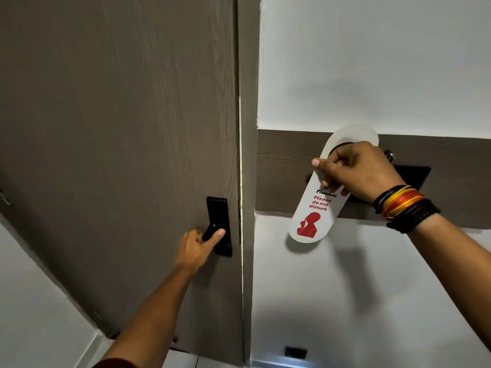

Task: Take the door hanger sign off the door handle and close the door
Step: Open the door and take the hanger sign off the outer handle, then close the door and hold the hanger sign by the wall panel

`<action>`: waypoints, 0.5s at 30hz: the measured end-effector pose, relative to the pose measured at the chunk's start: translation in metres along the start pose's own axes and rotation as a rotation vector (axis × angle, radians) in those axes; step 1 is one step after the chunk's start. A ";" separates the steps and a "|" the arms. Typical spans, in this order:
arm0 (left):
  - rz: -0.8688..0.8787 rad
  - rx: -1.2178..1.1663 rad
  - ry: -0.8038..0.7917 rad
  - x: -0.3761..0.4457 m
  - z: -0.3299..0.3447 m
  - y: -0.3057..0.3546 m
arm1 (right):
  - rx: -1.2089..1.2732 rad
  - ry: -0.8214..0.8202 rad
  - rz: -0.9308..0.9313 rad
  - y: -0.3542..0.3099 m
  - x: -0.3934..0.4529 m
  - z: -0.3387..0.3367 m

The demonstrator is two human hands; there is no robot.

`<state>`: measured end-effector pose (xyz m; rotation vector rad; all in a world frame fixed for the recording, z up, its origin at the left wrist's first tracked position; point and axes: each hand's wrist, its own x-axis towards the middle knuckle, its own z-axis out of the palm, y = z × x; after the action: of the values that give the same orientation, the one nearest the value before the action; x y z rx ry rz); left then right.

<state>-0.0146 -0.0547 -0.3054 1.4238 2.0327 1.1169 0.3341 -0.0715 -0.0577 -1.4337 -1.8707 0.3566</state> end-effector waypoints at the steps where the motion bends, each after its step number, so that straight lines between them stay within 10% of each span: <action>1: 0.026 0.054 0.000 0.002 -0.003 0.002 | -0.005 0.000 -0.002 -0.002 0.001 0.002; 15: 0.062 0.169 -0.012 0.025 0.003 0.016 | -0.022 0.010 -0.004 -0.016 0.007 0.009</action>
<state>-0.0126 -0.0285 -0.2914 1.5805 2.1310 0.9769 0.3157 -0.0682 -0.0510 -1.4437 -1.8748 0.3276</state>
